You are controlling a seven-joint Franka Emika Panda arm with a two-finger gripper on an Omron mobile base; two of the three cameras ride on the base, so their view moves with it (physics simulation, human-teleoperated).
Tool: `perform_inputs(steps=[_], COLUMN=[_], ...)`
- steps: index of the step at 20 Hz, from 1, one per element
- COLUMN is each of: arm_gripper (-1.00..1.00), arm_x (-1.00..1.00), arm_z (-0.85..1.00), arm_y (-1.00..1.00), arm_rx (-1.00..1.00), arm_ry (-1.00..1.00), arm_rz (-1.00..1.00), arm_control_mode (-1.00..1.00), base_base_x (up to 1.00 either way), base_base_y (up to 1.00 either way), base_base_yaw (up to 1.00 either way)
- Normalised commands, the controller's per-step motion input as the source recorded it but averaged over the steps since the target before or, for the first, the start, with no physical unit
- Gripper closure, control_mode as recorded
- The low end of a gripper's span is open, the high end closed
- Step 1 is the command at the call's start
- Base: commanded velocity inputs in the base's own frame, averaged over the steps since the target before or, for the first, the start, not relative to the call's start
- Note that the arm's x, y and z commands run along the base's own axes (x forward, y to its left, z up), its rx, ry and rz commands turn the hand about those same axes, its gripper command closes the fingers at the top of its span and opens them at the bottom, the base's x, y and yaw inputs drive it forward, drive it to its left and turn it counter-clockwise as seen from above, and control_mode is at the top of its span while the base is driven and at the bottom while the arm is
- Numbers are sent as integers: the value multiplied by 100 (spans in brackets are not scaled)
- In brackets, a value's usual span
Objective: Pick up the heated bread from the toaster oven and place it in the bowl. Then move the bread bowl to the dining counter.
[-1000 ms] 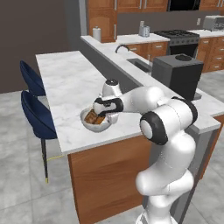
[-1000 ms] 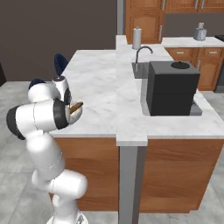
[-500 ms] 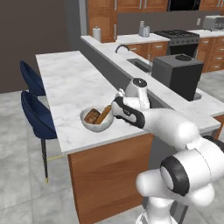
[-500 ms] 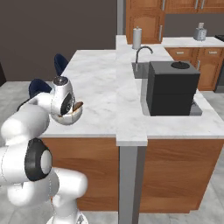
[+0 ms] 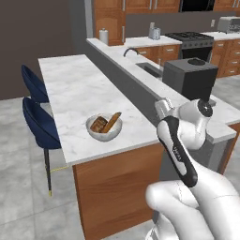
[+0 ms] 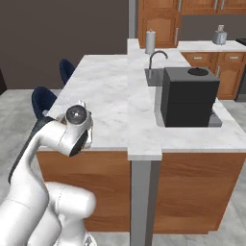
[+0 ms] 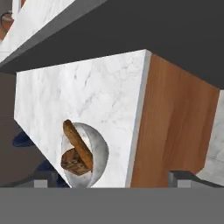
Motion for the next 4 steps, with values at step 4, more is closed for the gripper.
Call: perform_inputs(steps=[4], arm_gripper=[-100], arm_x=[26], arm_z=[-15], arm_y=[3], arm_rx=[-1], arm_ry=[7], arm_rz=[0], arm_control_mode=[-100], base_base_x=[0], base_base_y=[0], base_base_yaw=[0])
